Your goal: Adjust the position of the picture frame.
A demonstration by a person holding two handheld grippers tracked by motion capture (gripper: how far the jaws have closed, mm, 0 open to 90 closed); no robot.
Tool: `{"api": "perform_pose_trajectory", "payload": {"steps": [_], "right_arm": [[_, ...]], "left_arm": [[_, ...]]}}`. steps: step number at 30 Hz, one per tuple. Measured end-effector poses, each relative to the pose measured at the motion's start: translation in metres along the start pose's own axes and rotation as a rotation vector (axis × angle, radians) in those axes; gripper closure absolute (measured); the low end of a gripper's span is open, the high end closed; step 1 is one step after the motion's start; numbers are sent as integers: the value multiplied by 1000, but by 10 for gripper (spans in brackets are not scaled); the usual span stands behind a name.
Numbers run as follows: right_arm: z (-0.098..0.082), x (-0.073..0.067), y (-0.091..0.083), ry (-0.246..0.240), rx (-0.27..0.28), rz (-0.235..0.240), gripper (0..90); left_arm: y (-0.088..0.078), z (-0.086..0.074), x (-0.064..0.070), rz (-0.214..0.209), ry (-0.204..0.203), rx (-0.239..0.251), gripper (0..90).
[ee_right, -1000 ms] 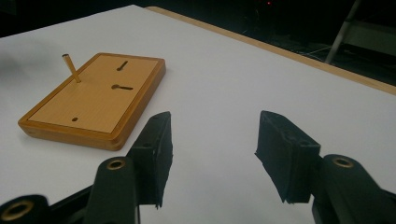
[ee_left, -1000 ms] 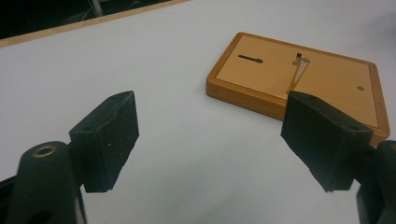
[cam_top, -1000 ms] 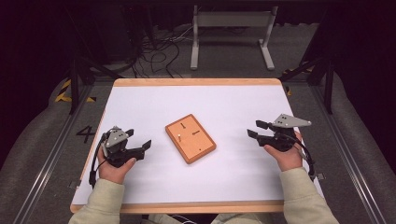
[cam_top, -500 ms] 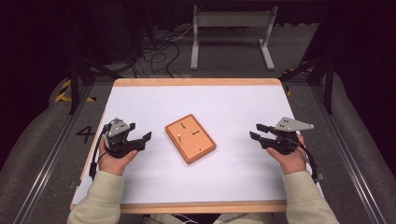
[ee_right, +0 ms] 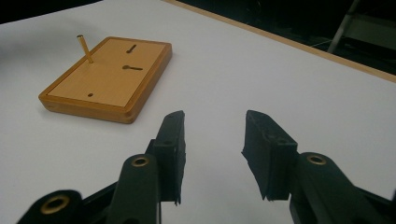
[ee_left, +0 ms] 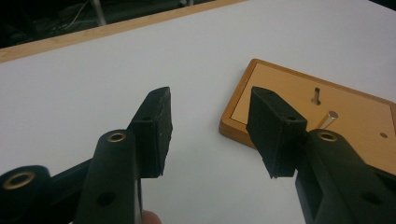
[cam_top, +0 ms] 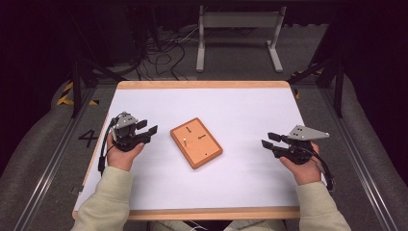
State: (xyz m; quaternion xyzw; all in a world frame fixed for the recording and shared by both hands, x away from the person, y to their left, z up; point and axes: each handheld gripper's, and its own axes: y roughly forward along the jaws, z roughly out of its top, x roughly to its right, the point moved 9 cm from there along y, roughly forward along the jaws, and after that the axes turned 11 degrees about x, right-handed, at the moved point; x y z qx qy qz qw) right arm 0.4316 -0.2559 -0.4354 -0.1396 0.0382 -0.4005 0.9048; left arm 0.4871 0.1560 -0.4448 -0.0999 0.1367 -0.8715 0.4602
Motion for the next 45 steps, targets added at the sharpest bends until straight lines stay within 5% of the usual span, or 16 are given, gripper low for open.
{"api": "perform_pose_trajectory", "payload": {"steps": [10, 17, 20, 26, 36, 45], "right_arm": [[-4, -2, -9, 16, -12, -7, 596], [-11, -8, -18, 31, -39, 10, 662], [-12, -9, -21, 32, -41, 9, 678], [-17, -12, -31, 44, -54, 6, 686], [-21, -15, -34, 53, -63, 9, 686], [-22, -26, -27, 39, -74, 49, 684]], "left_arm": [[19, 4, -3, 0, -17, 8, 535], [37, -3, -4, -48, -63, -18, 895], [42, -5, -5, -55, -79, -20, 898], [59, 0, -4, -60, -32, -40, 899], [85, -23, -5, -80, -62, -117, 898], [100, -40, -2, -92, -38, -170, 898]]}}
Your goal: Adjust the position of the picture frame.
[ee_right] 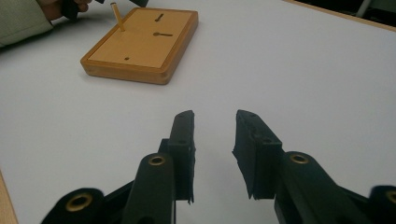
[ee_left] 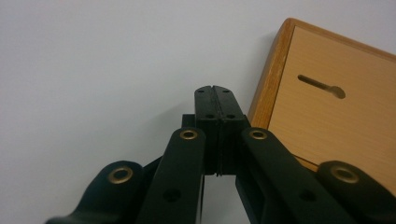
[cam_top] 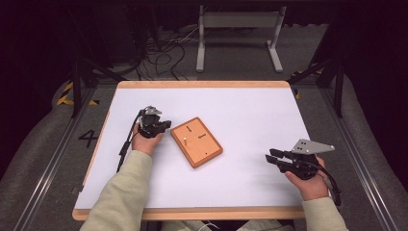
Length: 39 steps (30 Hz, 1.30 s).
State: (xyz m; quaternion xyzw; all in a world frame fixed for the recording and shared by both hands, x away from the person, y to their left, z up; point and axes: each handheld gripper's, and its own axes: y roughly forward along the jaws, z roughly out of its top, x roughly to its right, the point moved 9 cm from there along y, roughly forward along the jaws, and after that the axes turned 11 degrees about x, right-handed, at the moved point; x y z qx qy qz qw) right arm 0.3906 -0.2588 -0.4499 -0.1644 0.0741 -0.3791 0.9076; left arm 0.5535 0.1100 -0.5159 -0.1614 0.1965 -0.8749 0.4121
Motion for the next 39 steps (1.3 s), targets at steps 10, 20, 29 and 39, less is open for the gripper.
{"api": "perform_pose_trajectory", "payload": {"steps": [10, 20, 29, 39], "right_arm": [[2, -3, 1, 5, 7, 14, 683], [3, -3, 2, 8, 8, 27, 680], [7, -3, 8, 9, 13, 41, 680], [14, -6, 18, 1, 17, 63, 679]], "left_arm": [[4, -3, 4, -61, 3, -3, 899], [-1, -10, 20, -152, 33, -61, 900], [-10, -17, 41, -196, 89, -119, 900], [-24, -28, 76, -307, 143, -169, 900]]}}
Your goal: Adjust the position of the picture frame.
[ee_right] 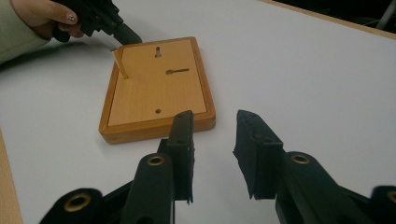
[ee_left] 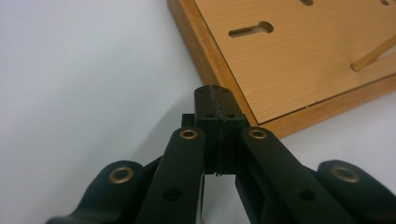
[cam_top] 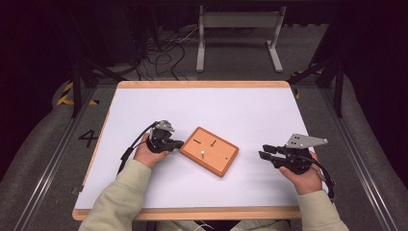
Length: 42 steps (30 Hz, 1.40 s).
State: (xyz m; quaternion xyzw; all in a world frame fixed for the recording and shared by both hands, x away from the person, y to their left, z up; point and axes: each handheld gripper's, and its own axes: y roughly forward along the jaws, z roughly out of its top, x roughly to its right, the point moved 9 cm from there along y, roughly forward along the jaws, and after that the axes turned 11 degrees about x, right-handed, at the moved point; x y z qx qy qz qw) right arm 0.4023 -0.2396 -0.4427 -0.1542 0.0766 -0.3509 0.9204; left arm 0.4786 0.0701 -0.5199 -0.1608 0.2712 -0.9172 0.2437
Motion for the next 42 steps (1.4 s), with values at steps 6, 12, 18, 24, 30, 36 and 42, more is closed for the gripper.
{"api": "perform_pose_trajectory", "payload": {"steps": [6, 12, 18, 24, 30, 36, 42], "right_arm": [[-8, 6, 4, 42, -73, -31, 749], [-14, 10, 4, 94, -120, -43, 800], [-21, 13, 8, 78, -178, -83, 892], [-30, 15, 18, 53, -248, -128, 900], [-37, 17, 38, 29, -321, -150, 900], [-42, 20, 56, 15, -383, -153, 900], [-45, 20, 70, 17, -436, -162, 900]], "left_arm": [[-5, -1, 19, -54, 32, -4, 900], [-3, -2, 27, -82, 33, 5, 900], [3, -2, 49, -147, 51, -10, 899], [-5, -1, 47, -124, 8, 46, 848], [-20, -4, 39, -59, 13, 81, 795], [-34, -11, 36, -32, -9, 100, 696], [-46, -15, 35, -22, -26, 124, 651]]}}
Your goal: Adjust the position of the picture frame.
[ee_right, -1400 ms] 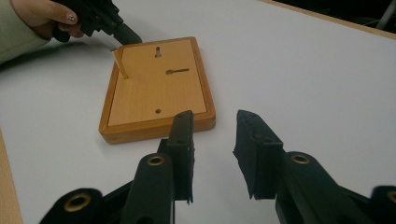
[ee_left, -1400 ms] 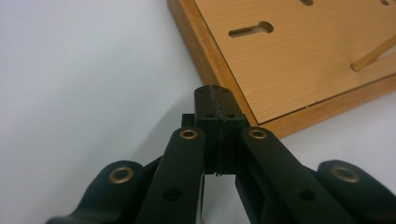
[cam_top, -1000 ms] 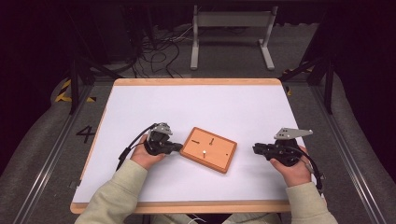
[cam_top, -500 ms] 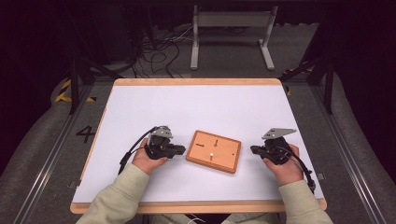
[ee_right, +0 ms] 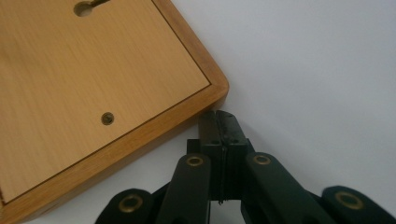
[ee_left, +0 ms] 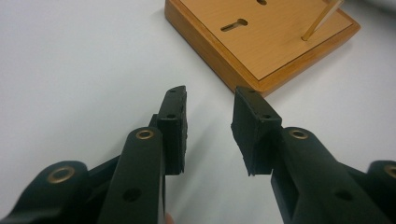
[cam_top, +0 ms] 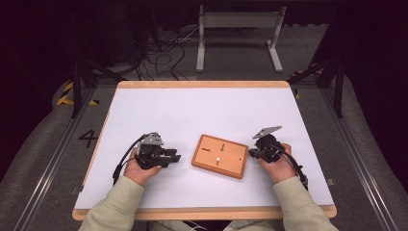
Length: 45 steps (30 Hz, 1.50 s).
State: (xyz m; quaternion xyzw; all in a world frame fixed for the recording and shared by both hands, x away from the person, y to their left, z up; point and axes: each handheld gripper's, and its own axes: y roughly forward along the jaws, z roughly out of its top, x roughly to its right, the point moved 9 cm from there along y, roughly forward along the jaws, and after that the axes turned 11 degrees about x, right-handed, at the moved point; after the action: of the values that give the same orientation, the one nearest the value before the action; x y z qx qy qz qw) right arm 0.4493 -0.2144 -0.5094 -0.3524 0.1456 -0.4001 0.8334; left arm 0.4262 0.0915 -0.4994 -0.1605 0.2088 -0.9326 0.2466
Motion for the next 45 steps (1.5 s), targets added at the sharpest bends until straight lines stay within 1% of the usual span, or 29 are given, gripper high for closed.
{"api": "perform_pose_trajectory", "payload": {"steps": [1, 4, 9, 13, 17, 21, 22, 24, 25, 26, 27, 29, 30, 31, 32, 34, 35, 37, 39, 40, 43, 45], "right_arm": [[1, 0, 1, -2, -2, -4, 900], [5, 2, 5, -5, -3, -1, 900], [17, 5, 17, -17, -2, 8, 900], [24, 3, 25, -37, 6, 21, 900], [32, -1, 33, -55, 14, 31, 900], [37, -5, 39, -68, 36, 45, 900], [37, -5, 39, -70, 40, 46, 900], [36, -4, 38, -73, 63, 58, 894], [36, -3, 36, -74, 83, 55, 877], [35, -2, 33, -76, 89, 48, 860], [34, -1, 31, -81, 96, 43, 843], [33, 0, 21, -89, 129, 47, 807], [33, 0, 21, -89, 129, 47, 807], [31, 2, 8, -84, 168, 50, 763], [31, 2, 8, -84, 168, 50, 763], [30, 3, -6, -68, 229, 74, 720], [30, 4, -12, -64, 249, 82, 700], [30, 5, -22, -58, 267, 89, 666], [30, 5, -30, -39, 289, 95, 653], [30, 5, -33, -38, 297, 100, 646], [29, 3, -40, -46, 308, 102, 631], [29, 4, -43, -40, 317, 98, 627]], "left_arm": [[-1, 0, 0, 1, 3, 1, 648], [-2, -1, 0, 11, -6, 2, 639], [-4, -2, 0, 25, -9, 6, 610], [-3, -2, -1, 27, -16, 9, 604], [-4, -1, -2, 32, -14, 12, 595], [-3, 0, -5, 60, -24, 26, 535], [-3, 1, -5, 65, -24, 29, 531], [-4, 2, -5, 84, -24, 42, 513], [-6, 3, -5, 90, -6, 47, 498], [-7, 4, -5, 98, -8, 53, 486], [-8, 5, -4, 107, 2, 61, 475], [-12, 7, -3, 118, 13, 76, 456], [-12, 7, -3, 118, 13, 76, 446], [-16, 9, 0, 128, 24, 86, 438], [-16, 9, 0, 128, 24, 86, 430], [-20, 11, 3, 137, 38, 94, 422], [-22, 12, 4, 141, 39, 102, 414], [-25, 17, 6, 145, 48, 112, 404], [-28, 22, 8, 143, 59, 120, 399], [-28, 24, 10, 142, 63, 127, 398], [-29, 29, 15, 133, 79, 138, 391], [-28, 30, 18, 127, 90, 135, 384]]}}
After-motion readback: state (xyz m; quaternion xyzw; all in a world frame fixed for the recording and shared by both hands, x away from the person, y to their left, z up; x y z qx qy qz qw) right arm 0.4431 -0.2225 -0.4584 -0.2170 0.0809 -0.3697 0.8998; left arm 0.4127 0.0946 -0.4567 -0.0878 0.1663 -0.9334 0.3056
